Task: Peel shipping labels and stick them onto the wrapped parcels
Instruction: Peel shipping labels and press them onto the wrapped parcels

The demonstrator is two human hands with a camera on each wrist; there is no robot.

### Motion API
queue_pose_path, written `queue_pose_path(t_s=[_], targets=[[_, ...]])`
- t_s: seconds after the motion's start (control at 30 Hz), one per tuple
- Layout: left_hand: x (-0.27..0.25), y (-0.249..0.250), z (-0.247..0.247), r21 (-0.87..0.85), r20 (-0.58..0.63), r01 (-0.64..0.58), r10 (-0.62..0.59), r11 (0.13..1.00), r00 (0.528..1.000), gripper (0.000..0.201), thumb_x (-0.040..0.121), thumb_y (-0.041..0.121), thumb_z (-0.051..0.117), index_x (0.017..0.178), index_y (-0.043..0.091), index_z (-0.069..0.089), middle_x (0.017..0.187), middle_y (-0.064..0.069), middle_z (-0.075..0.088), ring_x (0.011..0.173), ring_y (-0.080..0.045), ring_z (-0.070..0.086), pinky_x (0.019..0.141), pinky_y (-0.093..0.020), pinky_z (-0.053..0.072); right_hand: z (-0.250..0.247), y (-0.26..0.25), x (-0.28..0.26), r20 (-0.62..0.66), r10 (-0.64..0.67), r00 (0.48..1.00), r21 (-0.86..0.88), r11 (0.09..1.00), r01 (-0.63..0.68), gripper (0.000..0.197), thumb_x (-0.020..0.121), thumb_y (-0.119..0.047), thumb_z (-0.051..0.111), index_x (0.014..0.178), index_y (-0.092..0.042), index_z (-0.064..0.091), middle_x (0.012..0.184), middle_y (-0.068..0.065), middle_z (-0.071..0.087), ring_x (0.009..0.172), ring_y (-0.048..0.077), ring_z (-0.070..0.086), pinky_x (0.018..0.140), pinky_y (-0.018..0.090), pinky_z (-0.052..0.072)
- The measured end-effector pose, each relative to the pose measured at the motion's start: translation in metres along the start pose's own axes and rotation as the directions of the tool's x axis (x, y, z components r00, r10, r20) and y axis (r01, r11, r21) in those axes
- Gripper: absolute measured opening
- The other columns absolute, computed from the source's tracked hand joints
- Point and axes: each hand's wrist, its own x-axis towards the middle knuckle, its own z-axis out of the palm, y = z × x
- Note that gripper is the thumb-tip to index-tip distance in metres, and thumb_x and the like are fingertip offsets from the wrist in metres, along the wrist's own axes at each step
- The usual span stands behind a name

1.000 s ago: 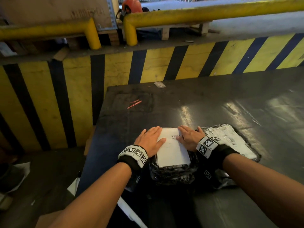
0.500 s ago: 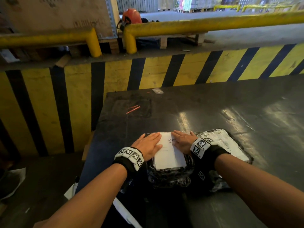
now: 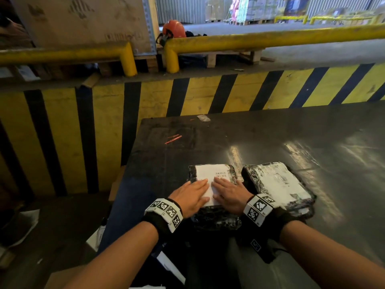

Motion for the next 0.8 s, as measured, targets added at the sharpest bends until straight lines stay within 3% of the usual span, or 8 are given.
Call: queue_pose_path(t_s=[0.2, 0.37, 0.57, 0.8], targets=[[-0.018, -0.015, -0.004, 0.074, 0.013, 0.028, -0.029, 0.997, 1.000, 0.051, 0.102, 0.036, 0.019, 0.149, 0.018, 0.016, 0.159, 0.005, 0.010, 0.146, -0.009, 0.011, 0.119, -0.035, 0.003, 0.005, 0.013, -0.008, -0.039, 0.098, 0.994, 0.047, 0.994, -0.096, 0.054, 0.100, -0.040, 0.021, 0.149, -0.021, 0.010, 0.159, -0.005, 0.002, 0.146, 0.011, 0.003, 0.116, 0.053, -0.003], [-0.024, -0.005, -0.014, 0.065, -0.016, 0.042, -0.041, 0.997, 0.999, 0.050, 0.102, 0.035, 0.022, 0.148, 0.017, 0.022, 0.159, 0.002, 0.014, 0.146, -0.012, 0.013, 0.119, -0.036, 0.006, -0.003, 0.014, -0.020, -0.089, 0.166, 0.982, 0.131, 0.979, -0.154, 0.050, 0.100, -0.037, 0.024, 0.145, -0.015, 0.022, 0.158, -0.003, 0.012, 0.146, 0.013, 0.011, 0.117, 0.053, 0.001], [-0.027, 0.020, 0.016, 0.086, -0.090, -0.043, 0.051, 0.995, 0.995, 0.056, 0.101, 0.038, 0.026, 0.150, 0.016, 0.012, 0.160, 0.000, 0.009, 0.146, -0.012, 0.011, 0.120, -0.031, 0.007, 0.034, -0.011, -0.045, -0.150, 0.027, 0.988, 0.024, 0.999, -0.024, 0.054, 0.099, -0.039, 0.023, 0.149, -0.020, 0.011, 0.159, -0.003, 0.005, 0.147, 0.013, 0.003, 0.116, 0.048, -0.003], [-0.046, 0.005, 0.026, 0.137, -0.154, -0.018, 0.039, 0.990, 0.987, 0.053, 0.102, 0.034, 0.023, 0.150, 0.017, 0.010, 0.160, 0.002, 0.006, 0.147, -0.008, 0.006, 0.119, -0.029, 0.000, 0.045, 0.019, -0.054, -0.189, 0.161, 0.969, -0.026, 0.985, -0.169, 0.058, 0.098, -0.041, 0.024, 0.149, -0.021, 0.006, 0.159, -0.006, 0.000, 0.146, 0.009, 0.000, 0.116, 0.052, -0.005]])
